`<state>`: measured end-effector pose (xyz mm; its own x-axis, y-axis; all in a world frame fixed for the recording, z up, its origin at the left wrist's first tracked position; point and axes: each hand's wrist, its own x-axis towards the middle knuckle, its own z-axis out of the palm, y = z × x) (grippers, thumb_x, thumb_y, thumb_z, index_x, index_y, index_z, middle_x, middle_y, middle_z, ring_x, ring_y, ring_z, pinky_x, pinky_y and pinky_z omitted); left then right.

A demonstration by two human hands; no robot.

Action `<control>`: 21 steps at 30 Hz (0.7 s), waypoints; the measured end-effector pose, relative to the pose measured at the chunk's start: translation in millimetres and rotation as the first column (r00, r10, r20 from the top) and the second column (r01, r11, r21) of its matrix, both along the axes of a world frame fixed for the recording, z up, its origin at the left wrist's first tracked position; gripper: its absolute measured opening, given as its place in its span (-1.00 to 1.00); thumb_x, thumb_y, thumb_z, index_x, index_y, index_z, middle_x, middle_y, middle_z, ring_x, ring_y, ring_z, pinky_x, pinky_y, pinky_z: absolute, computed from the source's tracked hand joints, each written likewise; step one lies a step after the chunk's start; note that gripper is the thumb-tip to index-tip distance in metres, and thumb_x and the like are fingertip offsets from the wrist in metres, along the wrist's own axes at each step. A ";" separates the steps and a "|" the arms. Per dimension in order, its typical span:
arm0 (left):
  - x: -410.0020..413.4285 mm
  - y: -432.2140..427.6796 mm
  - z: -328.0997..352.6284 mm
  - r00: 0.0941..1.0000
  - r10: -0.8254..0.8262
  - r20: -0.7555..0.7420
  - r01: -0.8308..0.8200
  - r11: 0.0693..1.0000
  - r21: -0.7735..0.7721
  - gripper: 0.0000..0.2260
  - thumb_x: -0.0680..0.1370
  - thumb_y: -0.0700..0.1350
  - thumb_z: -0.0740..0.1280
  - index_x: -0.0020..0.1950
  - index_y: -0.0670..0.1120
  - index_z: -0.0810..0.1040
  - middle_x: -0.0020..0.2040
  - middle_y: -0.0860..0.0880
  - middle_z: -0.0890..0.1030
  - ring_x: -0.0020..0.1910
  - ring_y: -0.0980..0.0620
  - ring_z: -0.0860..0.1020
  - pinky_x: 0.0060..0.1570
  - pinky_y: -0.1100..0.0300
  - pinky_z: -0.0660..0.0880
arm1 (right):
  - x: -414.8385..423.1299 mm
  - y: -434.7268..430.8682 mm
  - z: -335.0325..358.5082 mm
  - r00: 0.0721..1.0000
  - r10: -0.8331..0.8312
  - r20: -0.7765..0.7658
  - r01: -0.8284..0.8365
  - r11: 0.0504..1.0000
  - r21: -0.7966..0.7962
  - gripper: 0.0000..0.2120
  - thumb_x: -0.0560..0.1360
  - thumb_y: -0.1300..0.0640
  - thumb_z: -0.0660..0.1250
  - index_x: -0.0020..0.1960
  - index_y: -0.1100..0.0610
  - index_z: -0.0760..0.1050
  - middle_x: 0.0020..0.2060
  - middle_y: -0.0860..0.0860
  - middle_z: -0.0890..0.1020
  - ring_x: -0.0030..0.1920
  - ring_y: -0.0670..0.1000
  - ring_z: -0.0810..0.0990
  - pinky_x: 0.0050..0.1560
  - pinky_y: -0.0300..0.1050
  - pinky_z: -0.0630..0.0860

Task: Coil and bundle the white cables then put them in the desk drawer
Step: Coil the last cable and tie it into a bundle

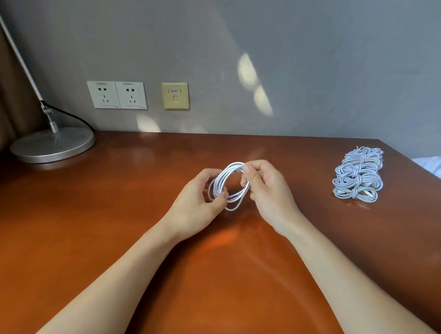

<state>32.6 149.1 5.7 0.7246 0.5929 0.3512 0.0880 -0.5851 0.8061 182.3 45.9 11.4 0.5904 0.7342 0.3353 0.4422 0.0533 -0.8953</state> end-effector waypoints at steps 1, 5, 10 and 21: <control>0.4 -0.1 -0.4 1.000 0.003 -0.005 -0.003 1.000 -0.021 -0.77 0.63 -0.09 0.38 0.27 0.08 0.54 0.01 0.15 0.63 -0.07 0.23 0.61 -0.07 0.40 0.50 | 0.8 -0.1 0.2 1.000 -0.012 -0.008 0.012 1.000 0.007 -0.82 0.72 -0.01 0.20 0.11 0.01 0.55 -0.21 -0.13 0.61 -0.23 -0.17 0.54 -0.14 -0.19 0.47; 2.5 0.7 -1.5 0.999 0.042 0.033 -0.039 0.997 -0.068 -0.93 0.65 -0.05 0.36 0.11 0.03 0.61 -0.08 0.04 0.69 -0.17 0.12 0.63 -0.12 0.27 0.55 | 2.0 -0.9 2.7 0.998 -0.029 -0.059 0.029 0.999 0.015 -0.81 0.72 -0.02 0.19 0.13 0.01 0.56 -0.23 -0.16 0.61 -0.22 -0.16 0.56 -0.14 -0.17 0.53; 4.6 2.6 -4.0 0.984 0.131 0.123 -0.123 0.990 -0.072 -0.87 0.69 -0.11 0.28 0.19 -0.01 0.58 -0.27 -0.04 0.65 -0.35 0.08 0.61 -0.32 0.20 0.58 | -3.1 -1.6 4.8 0.995 0.035 -0.093 -0.036 0.999 -0.004 -0.80 0.73 0.01 0.17 0.14 0.06 0.53 -0.27 -0.13 0.59 -0.36 -0.17 0.44 -0.33 -0.22 0.41; 3.7 -0.3 1.4 1.000 0.027 0.009 -0.024 0.973 -0.229 -0.81 0.72 -0.09 0.24 0.08 -0.19 0.56 -0.25 -0.13 0.67 -0.43 0.07 0.58 -0.38 0.16 0.57 | -1.4 -3.0 4.9 0.985 0.063 -0.159 -0.070 0.997 -0.041 -0.78 0.74 0.01 0.14 0.16 0.08 0.51 -0.26 -0.12 0.60 -0.38 -0.16 0.41 -0.35 -0.23 0.36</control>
<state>36.2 148.8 7.1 0.7047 0.6769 0.2128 0.0901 -0.3829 0.9194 180.9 42.9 16.3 0.5825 0.7861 0.2065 0.2923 0.0345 -0.9557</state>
